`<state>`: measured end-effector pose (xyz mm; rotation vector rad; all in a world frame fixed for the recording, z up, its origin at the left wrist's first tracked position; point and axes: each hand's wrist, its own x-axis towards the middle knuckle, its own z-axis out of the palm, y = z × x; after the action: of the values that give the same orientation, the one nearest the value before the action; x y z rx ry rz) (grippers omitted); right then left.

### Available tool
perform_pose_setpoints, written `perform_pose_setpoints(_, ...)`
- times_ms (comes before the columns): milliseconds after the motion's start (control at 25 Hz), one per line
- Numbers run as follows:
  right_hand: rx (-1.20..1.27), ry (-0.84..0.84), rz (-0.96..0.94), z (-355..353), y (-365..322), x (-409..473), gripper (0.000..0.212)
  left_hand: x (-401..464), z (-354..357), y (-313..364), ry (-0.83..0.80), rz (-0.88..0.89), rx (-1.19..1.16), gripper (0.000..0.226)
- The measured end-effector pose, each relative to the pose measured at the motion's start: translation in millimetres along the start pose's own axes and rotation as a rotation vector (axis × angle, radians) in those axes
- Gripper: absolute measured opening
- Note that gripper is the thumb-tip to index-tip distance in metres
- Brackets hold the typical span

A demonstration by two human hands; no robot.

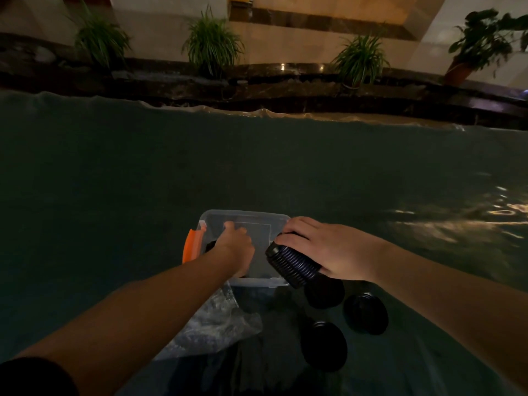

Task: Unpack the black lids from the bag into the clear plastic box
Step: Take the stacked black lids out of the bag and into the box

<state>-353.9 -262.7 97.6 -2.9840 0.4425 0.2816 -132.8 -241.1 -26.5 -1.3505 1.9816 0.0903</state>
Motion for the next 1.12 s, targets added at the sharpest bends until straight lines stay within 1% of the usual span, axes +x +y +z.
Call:
perform_pose_setpoints(80,0.0,-0.006,-0.006,0.5,0.5,2.3,0.086,-2.2,2.2,0.0,0.003,-0.018,0.004,0.052)
perform_pose_setpoints(200,-0.013,-0.019,-0.029,1.9,0.6,8.0,0.083,-4.5,2.4,-0.9,0.025,-0.014,0.018,0.055)
perform_pose_setpoints(280,-0.012,-0.023,-0.04,2.1,1.3,13.5,0.083,-6.8,4.0,-3.1,0.066,0.015,-0.053,0.06)
perform_pose_setpoints(400,-0.002,0.004,-0.06,0.2,4.7,26.3,0.083,-12.6,9.6,-8.9,0.172,0.032,-0.229,0.064)
perform_pose_setpoints(520,-0.002,0.005,-0.075,2.4,7.7,42.8,0.08,-17.6,13.1,-12.0,0.196,0.008,-0.331,0.068)
perform_pose_setpoints(680,-0.05,-0.092,-0.134,9.4,10.8,71.7,0.078,-28.0,11.7,-20.2,0.214,-0.046,-0.441,0.072)
perform_pose_setpoints(800,-0.1,-0.226,-0.169,19.0,7.6,93.4,0.079,-40.3,13.9,-33.6,0.254,-0.095,-0.421,0.079)
perform_pose_setpoints(920,-0.134,-0.337,-0.157,33.5,4.8,106.2,0.081,-55.3,20.2,-43.6,0.285,-0.124,-0.414,0.081)
perform_pose_setpoints(1000,-0.138,-0.365,-0.134,42.9,5.9,111.4,0.079,-65.3,24.5,-47.2,0.301,-0.146,-0.393,0.081)
perform_pose_setpoints(1120,-0.141,-0.338,-0.112,58.2,6.5,115.1,0.068,-76.5,31.7,-51.4,0.32,-0.186,-0.435,0.084)
